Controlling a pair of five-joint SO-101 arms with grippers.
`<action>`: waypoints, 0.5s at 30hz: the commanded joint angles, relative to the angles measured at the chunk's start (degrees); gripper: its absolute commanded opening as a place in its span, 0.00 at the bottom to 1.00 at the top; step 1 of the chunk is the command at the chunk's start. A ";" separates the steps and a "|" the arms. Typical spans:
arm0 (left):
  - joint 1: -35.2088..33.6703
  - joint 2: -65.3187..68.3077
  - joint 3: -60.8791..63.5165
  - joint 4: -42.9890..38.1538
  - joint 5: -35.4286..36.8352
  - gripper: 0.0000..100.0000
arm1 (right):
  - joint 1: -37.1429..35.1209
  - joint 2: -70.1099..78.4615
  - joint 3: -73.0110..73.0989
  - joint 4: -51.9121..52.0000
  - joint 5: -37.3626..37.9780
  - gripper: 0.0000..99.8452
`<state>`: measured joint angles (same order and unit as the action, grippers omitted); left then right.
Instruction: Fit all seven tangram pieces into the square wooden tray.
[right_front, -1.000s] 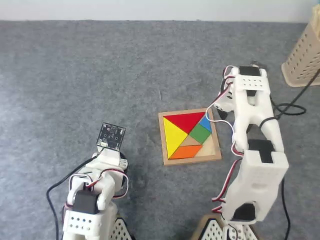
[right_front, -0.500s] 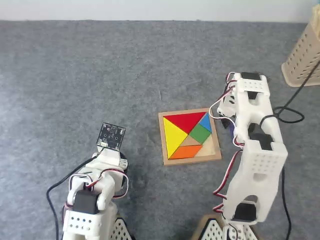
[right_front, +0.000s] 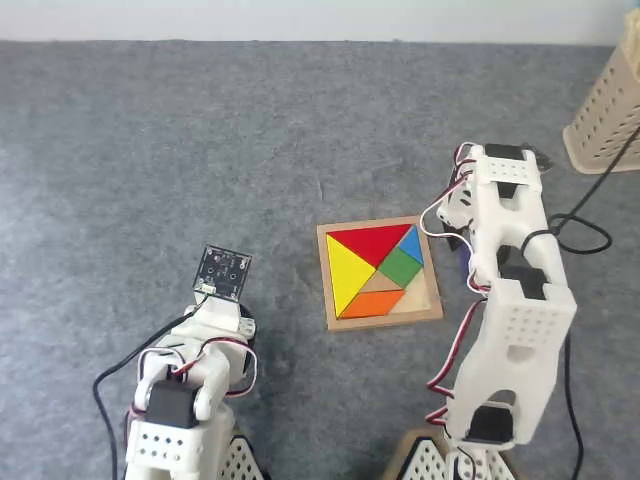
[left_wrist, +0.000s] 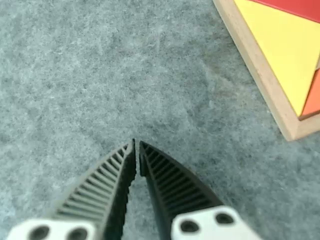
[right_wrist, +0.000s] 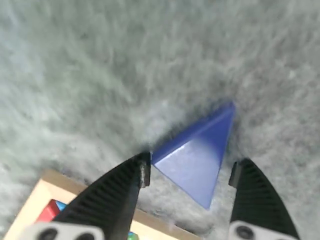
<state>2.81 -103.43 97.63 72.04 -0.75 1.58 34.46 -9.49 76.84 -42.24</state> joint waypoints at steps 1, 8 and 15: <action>0.35 -1.23 -1.10 0.35 0.44 0.01 | 1.89 -0.66 -3.16 -2.33 -1.05 0.25; 0.35 -1.23 -1.10 0.35 0.44 0.01 | 2.86 -0.57 -5.27 -2.42 -1.14 0.25; 0.35 -1.23 -1.10 0.35 0.44 0.01 | 2.95 -0.57 -4.92 -1.71 -1.05 0.25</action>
<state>2.81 -103.43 97.63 72.04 -0.75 3.52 34.55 -11.25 76.31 -42.68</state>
